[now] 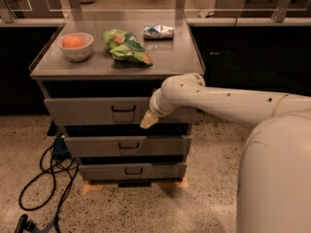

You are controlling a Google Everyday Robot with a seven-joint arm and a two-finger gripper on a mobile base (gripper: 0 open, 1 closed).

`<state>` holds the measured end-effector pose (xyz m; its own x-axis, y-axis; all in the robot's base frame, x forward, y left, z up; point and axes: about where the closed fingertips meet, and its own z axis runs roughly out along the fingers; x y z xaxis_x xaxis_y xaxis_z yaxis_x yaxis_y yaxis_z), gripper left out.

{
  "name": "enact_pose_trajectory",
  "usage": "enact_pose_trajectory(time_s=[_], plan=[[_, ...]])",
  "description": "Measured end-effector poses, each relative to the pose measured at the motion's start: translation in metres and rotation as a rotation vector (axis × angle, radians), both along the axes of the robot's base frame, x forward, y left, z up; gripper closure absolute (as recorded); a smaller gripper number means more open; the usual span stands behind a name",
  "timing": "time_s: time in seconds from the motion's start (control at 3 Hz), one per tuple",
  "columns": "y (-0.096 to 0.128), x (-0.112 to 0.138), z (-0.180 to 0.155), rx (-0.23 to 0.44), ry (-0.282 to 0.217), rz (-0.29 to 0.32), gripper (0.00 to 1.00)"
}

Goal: Open top drawer

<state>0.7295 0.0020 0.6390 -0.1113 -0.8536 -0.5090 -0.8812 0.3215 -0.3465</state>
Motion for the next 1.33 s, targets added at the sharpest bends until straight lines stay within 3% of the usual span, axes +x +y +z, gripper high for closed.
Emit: enact_pose_trajectory(time_s=[1.0,1.33], plan=[[0.0,0.0,0.009,0.0,0.0,0.0,0.97],[0.0,0.0,0.018,0.0,0.0,0.0,1.0]])
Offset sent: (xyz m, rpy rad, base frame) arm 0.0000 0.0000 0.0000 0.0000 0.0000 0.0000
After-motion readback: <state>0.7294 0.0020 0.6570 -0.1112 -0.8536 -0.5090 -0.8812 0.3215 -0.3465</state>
